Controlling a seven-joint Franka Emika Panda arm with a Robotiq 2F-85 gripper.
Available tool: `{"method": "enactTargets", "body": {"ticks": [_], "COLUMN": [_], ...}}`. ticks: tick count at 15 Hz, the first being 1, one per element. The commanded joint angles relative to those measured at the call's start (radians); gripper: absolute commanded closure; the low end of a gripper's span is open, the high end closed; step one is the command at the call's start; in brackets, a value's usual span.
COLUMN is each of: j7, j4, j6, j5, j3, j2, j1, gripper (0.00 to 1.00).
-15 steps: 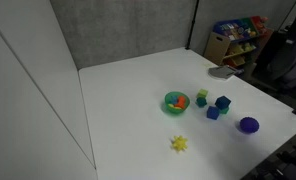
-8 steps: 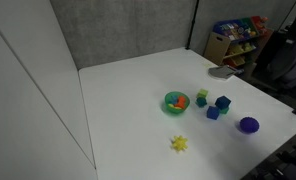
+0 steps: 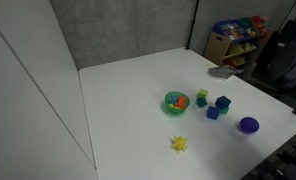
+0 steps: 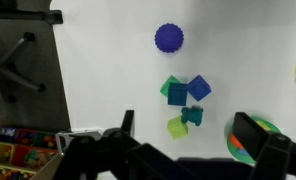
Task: Place the orange toy on the stack of blocks
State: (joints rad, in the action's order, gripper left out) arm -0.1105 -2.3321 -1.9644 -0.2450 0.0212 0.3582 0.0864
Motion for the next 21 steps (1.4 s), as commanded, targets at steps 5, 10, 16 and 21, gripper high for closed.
{"method": "enactTargets", "body": {"ticks": [5,10,16,21], "j7": [0.013,0.000,-0.023,-0.055], "j4": [0.056,0.109,0.214,0.319], "j6": [-0.110,-0.192,-0.241,-0.268], "j5": [0.131,0.198,0.189,0.193], "j3": [-0.015,-0.003,0.013,0.021], "j2": [-0.111,-0.223,-0.396,-0.557], "j1": [-0.048,-0.068,-0.099,-0.135], "gripper": [0.00,0.00,0.00,0.00]}}
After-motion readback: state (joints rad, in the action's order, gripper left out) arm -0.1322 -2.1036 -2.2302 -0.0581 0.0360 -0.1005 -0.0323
